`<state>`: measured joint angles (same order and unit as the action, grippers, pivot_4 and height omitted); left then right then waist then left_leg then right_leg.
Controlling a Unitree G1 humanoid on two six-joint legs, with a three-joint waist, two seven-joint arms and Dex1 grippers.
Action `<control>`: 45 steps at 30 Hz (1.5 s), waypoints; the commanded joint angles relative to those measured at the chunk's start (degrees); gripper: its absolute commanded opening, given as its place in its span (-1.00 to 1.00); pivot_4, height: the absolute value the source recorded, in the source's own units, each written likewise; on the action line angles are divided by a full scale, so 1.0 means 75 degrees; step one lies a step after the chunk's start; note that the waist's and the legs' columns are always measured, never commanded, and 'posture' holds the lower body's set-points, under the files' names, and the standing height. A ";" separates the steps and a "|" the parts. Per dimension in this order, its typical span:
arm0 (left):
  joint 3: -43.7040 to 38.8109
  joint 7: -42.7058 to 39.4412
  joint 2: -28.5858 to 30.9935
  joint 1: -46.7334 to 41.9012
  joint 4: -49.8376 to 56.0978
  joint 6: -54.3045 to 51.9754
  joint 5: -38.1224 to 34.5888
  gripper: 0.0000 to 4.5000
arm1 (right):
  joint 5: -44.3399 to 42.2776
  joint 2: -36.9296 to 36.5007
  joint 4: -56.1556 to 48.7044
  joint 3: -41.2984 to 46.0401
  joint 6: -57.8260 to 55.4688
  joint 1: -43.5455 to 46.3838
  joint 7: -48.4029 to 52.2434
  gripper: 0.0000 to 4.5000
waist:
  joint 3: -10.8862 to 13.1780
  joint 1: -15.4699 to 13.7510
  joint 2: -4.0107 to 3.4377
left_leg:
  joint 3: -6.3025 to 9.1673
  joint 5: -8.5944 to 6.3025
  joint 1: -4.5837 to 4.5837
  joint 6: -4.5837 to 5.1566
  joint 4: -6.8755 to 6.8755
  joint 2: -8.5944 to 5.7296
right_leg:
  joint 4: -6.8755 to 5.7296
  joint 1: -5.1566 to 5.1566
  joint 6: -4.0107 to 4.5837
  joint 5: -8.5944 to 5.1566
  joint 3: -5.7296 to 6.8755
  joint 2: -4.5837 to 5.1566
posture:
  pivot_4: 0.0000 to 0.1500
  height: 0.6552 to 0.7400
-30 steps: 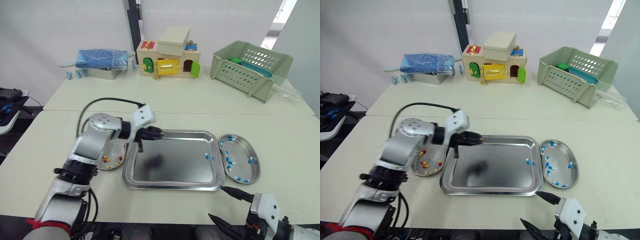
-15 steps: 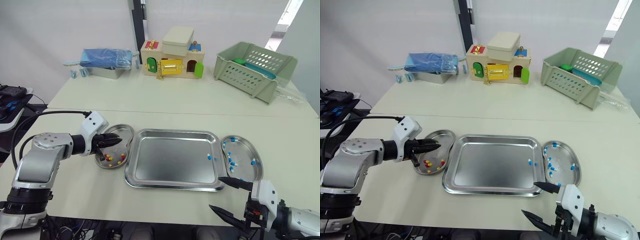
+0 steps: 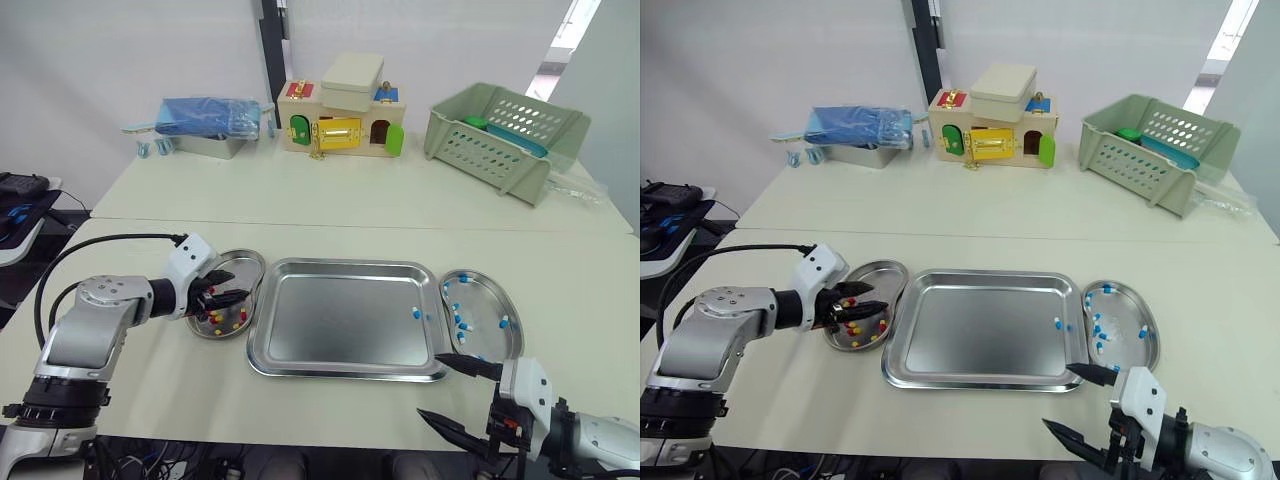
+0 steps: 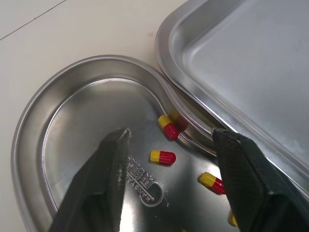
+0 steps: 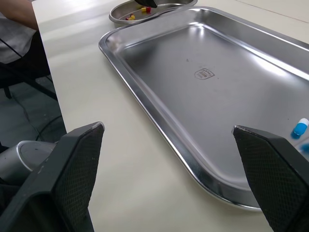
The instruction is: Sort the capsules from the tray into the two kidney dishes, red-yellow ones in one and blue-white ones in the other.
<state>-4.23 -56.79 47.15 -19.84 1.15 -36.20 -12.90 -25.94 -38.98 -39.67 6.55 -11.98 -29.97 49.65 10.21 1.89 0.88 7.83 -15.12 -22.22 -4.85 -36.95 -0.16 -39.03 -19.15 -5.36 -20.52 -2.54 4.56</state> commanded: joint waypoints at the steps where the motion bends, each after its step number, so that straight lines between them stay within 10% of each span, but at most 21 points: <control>1: -0.0041 0.0027 0.0106 -0.0124 -0.0010 0.0127 -0.0067 0.89 | -0.0113 0.0028 -0.0235 0.0145 0.0017 -0.0028 -0.0082 1.00 | 0.0000 0.0000 0.0000 | 0.0000 0.0000 0.0000 0.0000 0.0000 0.0000 | 0.0000 0.0000 0.0000 0.0000 0.0000 0.0000 | 1.00 1.00; 16: -0.2774 -0.0595 0.1549 0.1976 -0.0136 0.0307 -0.0930 0.98 | -0.1252 -0.1478 0.1689 0.3268 -0.1369 0.0816 0.0600 1.00 | 0.0002 0.0088 -0.0001 | -0.0014 -0.0001 0.0010 0.0002 0.0010 0.0003 | 0.0002 0.0003 0.0002 0.0000 -0.0011 0.0001 | 1.00 1.00; 28: -0.4285 -0.0340 0.1658 0.3762 -0.1279 0.1508 -0.0602 0.98 | -0.0073 -0.2621 0.5410 0.2696 -0.0604 0.3077 0.1711 1.00 | 0.0011 0.0136 -0.0001 | -0.0024 -0.0002 0.0014 0.0003 0.0016 0.0007 | 0.0004 0.0001 0.0002 0.0000 -0.0014 0.0002 | 1.00 1.00; 45: -0.4573 -0.0003 0.1157 0.4378 -0.0908 0.1549 -0.0999 0.98 | 0.0557 -0.2681 0.6687 0.2206 -0.0033 0.4284 0.2196 1.00 | 0.0016 0.0167 -0.0010 | -0.0026 -0.0002 0.0014 0.0002 0.0016 0.0009 | 0.0003 0.0000 0.0002 0.0000 -0.0014 0.0004 | 1.00 1.00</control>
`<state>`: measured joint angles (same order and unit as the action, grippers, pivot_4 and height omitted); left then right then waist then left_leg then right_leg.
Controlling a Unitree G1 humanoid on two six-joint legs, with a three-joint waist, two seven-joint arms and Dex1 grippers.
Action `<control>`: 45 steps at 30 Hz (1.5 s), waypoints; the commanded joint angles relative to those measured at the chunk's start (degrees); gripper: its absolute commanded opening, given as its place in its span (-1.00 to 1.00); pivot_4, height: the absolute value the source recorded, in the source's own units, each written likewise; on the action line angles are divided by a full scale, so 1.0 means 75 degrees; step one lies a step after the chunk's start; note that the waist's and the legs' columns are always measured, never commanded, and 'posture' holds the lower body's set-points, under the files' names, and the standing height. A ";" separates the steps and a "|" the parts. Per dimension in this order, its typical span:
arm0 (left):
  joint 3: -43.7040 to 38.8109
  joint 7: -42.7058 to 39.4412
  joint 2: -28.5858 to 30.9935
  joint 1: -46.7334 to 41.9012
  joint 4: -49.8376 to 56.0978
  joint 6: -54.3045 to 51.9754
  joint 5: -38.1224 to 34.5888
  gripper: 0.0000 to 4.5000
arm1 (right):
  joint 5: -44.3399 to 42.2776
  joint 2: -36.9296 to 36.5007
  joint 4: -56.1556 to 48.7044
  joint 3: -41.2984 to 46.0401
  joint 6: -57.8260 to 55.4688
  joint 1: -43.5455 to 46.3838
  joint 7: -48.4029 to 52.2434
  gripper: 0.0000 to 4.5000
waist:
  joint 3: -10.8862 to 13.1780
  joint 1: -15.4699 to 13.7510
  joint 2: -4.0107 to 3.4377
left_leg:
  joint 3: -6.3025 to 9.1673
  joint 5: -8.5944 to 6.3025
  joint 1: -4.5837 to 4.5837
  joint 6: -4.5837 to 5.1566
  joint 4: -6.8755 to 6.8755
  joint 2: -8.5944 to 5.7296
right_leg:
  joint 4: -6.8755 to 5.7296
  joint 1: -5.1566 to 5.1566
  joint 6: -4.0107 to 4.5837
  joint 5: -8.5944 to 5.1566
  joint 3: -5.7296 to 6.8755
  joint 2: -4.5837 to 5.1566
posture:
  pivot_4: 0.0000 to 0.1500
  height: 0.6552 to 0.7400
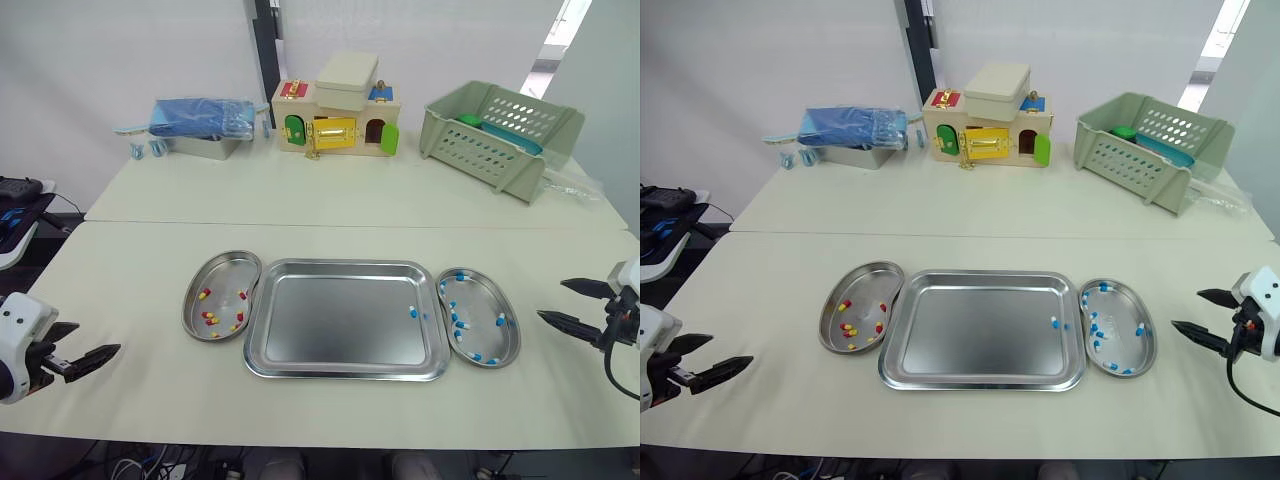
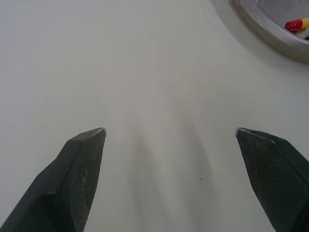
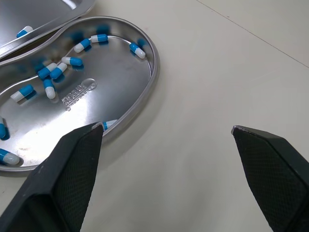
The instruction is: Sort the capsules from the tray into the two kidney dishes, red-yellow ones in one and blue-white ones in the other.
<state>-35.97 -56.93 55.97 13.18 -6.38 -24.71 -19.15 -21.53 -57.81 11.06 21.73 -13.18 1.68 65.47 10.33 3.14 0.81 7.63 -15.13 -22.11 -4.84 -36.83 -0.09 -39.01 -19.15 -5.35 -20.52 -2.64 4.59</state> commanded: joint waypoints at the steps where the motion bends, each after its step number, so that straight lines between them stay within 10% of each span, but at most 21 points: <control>1: -0.0329 0.0016 -0.0017 -0.0020 0.0088 0.0024 -0.0182 0.98 | -0.0019 -0.0172 -0.0069 0.0200 0.0138 0.0050 0.0100 1.00 | 0.0000 0.0004 0.0000 | 0.0000 0.0000 0.0000 0.0000 0.0000 0.0000 | 0.0000 0.0000 0.0000 0.0000 0.0000 0.0000 | 1.00 1.00; 23: 0.0836 -0.2045 -0.2741 0.2303 0.3714 0.3252 -0.1474 0.98 | 0.0004 -0.0269 0.0728 0.0031 -0.0050 0.1067 0.0239 1.00 | -0.0001 -0.0003 -0.0006 | -0.0023 -0.0001 -0.0001 0.0000 -0.0001 -0.0002 | 0.0010 0.0003 0.0001 0.0001 -0.0016 0.0009 | 1.00 1.00; 36: 0.2289 -0.2655 -0.4078 0.2824 0.3294 0.5858 -0.1517 0.98 | -0.2122 -0.0624 -0.3695 0.0605 -0.3764 0.0268 -0.0209 1.00 | -0.0011 -0.0104 -0.0026 | -0.0018 -0.0002 -0.0004 0.0003 -0.0004 -0.0008 | 0.0013 0.0006 0.0000 0.0000 -0.0012 0.0010 | 1.00 1.00; 45: 0.2703 -0.2334 -0.3972 0.2664 0.3298 0.6040 -0.1467 0.98 | -0.1784 -0.0983 -0.5059 -0.2692 -0.4801 0.3379 -0.0533 1.00 | -0.0008 -0.0092 -0.0025 | -0.0006 -0.0003 -0.0010 0.0003 -0.0002 -0.0007 | 0.0018 0.0003 0.0000 0.0000 0.0001 0.0010 | 1.00 1.00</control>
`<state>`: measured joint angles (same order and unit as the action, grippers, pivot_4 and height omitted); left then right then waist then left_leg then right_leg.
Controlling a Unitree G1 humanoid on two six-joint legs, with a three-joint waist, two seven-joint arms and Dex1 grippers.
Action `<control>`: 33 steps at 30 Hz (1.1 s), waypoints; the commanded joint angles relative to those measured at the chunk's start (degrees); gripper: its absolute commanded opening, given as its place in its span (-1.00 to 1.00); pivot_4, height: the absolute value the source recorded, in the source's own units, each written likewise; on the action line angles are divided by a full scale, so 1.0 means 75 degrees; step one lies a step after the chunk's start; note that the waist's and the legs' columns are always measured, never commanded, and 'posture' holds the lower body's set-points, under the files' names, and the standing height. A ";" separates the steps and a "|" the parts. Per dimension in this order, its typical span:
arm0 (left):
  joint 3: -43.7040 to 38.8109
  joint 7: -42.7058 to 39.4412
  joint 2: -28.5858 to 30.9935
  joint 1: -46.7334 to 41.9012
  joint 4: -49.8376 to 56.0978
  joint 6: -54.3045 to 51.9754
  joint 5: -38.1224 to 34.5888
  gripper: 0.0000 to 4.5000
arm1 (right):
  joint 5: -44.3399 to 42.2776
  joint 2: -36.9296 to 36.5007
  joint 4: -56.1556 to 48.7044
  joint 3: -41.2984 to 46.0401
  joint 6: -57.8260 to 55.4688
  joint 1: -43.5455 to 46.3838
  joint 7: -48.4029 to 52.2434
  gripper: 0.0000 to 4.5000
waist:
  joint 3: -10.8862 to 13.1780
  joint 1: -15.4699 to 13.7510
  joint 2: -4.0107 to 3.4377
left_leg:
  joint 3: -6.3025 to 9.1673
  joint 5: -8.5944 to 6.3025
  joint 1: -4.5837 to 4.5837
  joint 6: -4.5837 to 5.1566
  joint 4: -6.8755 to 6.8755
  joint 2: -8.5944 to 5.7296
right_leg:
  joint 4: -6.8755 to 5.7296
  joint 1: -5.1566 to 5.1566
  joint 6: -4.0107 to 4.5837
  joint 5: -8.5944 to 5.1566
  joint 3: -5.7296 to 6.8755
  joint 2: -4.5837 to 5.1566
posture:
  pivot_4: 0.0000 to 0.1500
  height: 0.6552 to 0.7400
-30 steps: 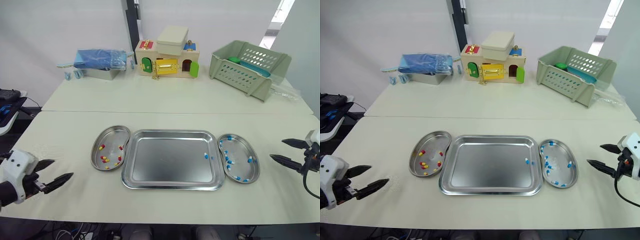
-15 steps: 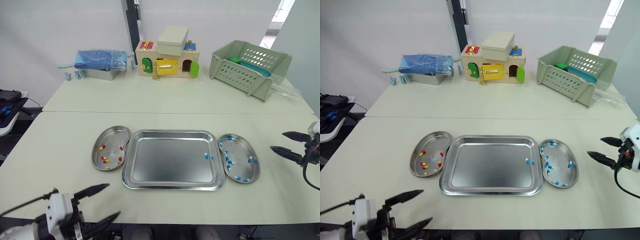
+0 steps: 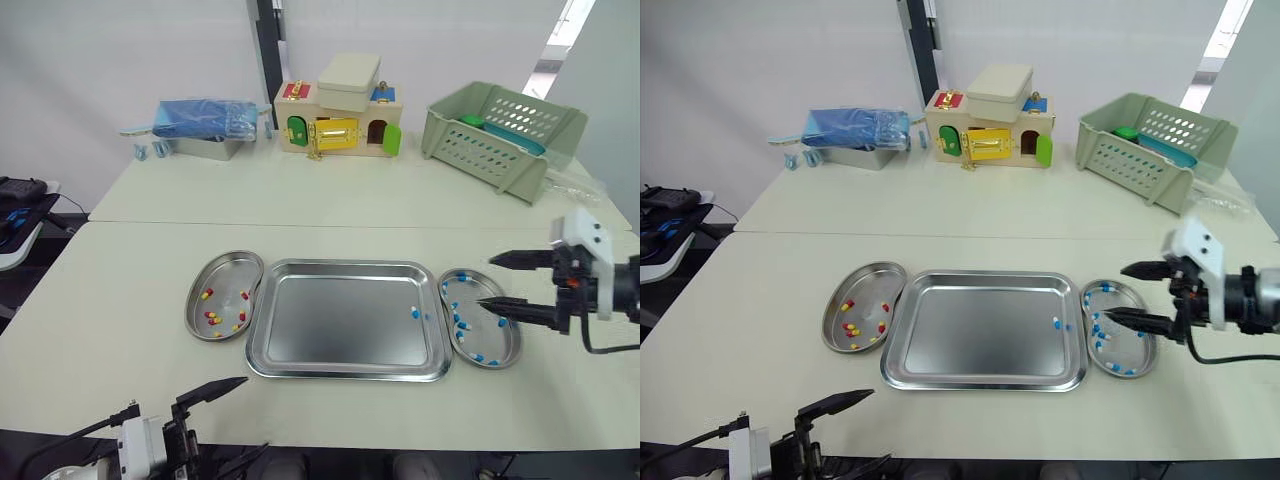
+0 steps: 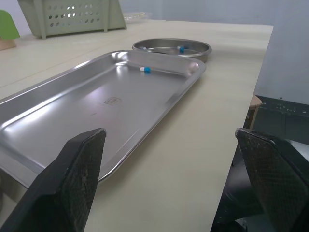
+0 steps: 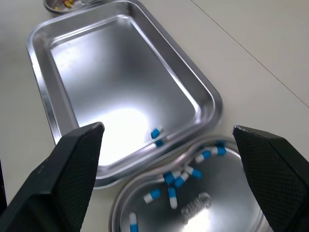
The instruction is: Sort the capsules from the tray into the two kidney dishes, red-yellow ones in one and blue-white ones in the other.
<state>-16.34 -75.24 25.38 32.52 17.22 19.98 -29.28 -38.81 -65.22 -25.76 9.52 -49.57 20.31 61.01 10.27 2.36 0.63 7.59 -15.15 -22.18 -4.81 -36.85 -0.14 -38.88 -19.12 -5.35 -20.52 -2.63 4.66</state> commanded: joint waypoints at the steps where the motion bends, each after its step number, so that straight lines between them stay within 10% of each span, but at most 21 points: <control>1: 0.0104 0.0117 0.0141 0.0101 0.0156 0.0095 -0.0131 0.98 | 0.0748 0.0083 -0.0069 -0.1566 -0.0014 0.1344 0.0085 1.00 | 0.0002 0.0019 -0.0003 | -0.0001 0.0000 -0.0001 0.0000 0.0000 0.0000 | 0.0000 -0.0004 0.0000 0.0000 -0.0002 0.0000 | 1.00 1.00; 13: 0.0337 0.0658 0.0154 0.0603 0.0533 0.0257 -0.0156 0.98 | 0.2740 0.0844 0.0391 -0.4689 -0.0383 0.2857 -0.0037 1.00 | 0.0003 -0.0059 -0.0001 | 0.0015 0.0000 -0.0056 -0.0001 -0.0005 -0.0004 | -0.0001 -0.0053 0.0000 0.0000 0.0012 0.0002 | 1.00 1.00; 18: 0.0334 0.0672 0.0272 0.0630 0.0440 0.0309 -0.0151 1.00 | 0.3541 0.1130 0.1046 -0.5332 0.0387 0.3225 0.0472 0.44 | 0.0003 -0.0044 -0.0002 | 0.0014 0.0001 -0.0055 -0.0001 -0.0004 -0.0003 | -0.0008 -0.0060 0.0000 0.0000 0.0012 0.0001 | 1.00 1.00; 24: 0.0404 0.0784 0.0308 0.0771 0.0559 0.0294 -0.0118 1.00 | 0.4534 0.1476 0.2086 -0.5906 0.1509 0.3665 0.1162 0.44 | 0.0004 -0.0003 -0.0001 | 0.0014 0.0001 -0.0056 -0.0001 -0.0005 -0.0003 | -0.0008 -0.0061 0.0000 0.0000 0.0011 0.0000 | 1.00 1.00; 29: 0.0395 0.0789 0.0358 0.0839 0.0497 0.0369 -0.0107 1.00 | 0.5048 0.1832 0.2789 -0.6024 0.2191 0.3901 0.1711 -0.19 | 0.0004 0.0004 -0.0002 | 0.0014 0.0001 -0.0056 -0.0001 -0.0004 -0.0003 | -0.0008 -0.0063 0.0000 0.0000 0.0011 0.0000 | 1.00 1.00; 33: 0.0430 0.0869 0.0365 0.0885 0.0582 0.0353 -0.0083 1.00 | 0.5342 0.2102 0.3129 -0.6015 0.2499 0.4070 0.2046 -0.19 | 0.0004 0.0023 -0.0002 | 0.0015 0.0001 -0.0056 -0.0001 -0.0004 -0.0003 | -0.0009 -0.0063 0.0000 0.0000 0.0012 0.0000 | 1.00 1.00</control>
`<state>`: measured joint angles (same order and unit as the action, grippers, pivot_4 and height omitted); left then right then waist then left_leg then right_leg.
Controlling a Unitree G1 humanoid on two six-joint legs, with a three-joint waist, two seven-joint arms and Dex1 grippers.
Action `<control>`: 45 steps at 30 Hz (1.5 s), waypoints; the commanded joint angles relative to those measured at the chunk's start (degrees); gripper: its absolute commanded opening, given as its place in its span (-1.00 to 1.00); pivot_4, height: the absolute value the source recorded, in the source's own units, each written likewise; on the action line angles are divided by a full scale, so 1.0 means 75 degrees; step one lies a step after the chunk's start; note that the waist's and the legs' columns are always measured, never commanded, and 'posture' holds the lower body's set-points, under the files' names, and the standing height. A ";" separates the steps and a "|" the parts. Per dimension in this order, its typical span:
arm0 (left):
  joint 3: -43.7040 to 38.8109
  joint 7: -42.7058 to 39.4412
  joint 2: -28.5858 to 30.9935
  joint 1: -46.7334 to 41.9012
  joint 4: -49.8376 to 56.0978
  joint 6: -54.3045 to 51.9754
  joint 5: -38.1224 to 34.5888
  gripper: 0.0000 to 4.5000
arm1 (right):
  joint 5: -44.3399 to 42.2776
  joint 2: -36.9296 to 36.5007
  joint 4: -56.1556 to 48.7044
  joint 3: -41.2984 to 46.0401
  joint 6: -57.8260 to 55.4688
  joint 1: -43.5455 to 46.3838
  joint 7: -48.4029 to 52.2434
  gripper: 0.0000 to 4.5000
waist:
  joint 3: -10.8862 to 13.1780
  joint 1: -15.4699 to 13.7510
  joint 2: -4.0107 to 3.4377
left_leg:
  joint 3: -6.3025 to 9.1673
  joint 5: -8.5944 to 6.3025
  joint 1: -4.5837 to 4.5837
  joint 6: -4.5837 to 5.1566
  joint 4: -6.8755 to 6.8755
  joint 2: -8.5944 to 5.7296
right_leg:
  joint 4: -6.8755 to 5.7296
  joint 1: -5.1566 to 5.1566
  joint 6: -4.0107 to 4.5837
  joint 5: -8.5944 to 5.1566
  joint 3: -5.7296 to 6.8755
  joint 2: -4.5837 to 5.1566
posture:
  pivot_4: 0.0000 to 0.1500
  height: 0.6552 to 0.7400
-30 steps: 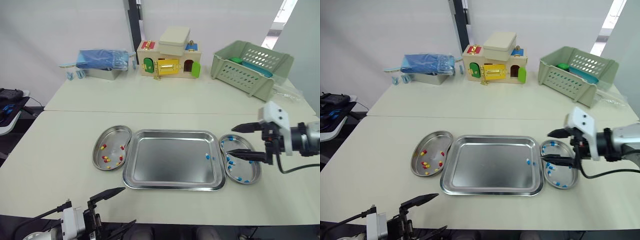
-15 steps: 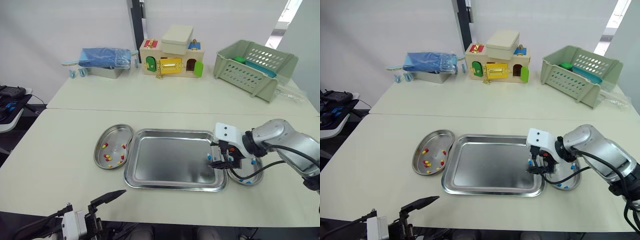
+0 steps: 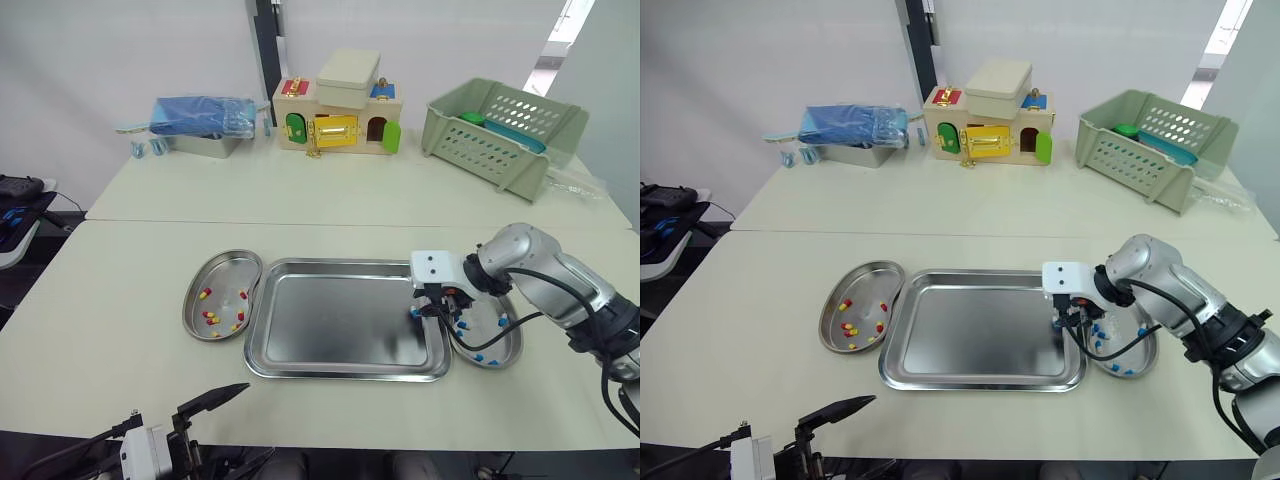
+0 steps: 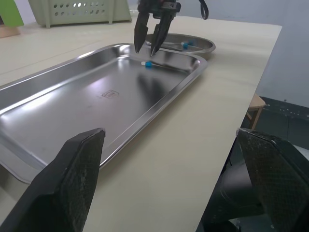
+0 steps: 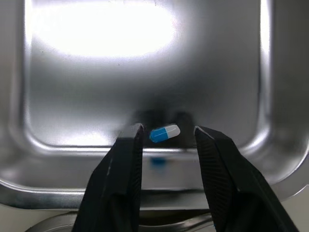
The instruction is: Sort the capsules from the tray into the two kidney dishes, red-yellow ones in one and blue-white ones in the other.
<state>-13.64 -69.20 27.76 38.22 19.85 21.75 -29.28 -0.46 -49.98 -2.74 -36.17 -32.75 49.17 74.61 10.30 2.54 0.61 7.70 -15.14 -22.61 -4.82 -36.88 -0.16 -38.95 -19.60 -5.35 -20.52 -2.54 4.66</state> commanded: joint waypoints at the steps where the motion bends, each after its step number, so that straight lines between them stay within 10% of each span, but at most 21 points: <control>1: 0.0078 0.0061 0.0038 0.0143 0.0227 0.0146 -0.0080 1.00 | 0.0295 0.0126 0.0129 0.0085 0.0314 0.0247 0.0301 -0.19 | 0.0000 0.0001 0.0000 | 0.0000 0.0000 -0.0001 0.0000 0.0000 0.0000 | 0.0001 0.0000 0.0000 0.0000 0.0000 0.0000 | 1.00 1.00; 45: 0.0249 0.0570 0.0196 0.0428 0.0211 0.0283 0.0012 1.00 | 0.1745 0.0954 0.1037 0.0126 0.1232 0.0093 0.1255 -0.19 | 0.0001 0.0004 -0.0002 | -0.0001 0.0000 0.0000 0.0000 0.0001 0.0000 | 0.0000 -0.0001 0.0000 0.0000 0.0000 0.0000 | 1.00 1.00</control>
<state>-11.68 -65.29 28.84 40.72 19.96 23.21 -28.90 12.32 -42.95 5.98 -36.23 -24.03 50.21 83.53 10.31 2.56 0.59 7.70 -15.14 -22.60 -4.82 -36.87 -0.17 -38.95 -19.60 -5.35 -20.52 -2.55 4.66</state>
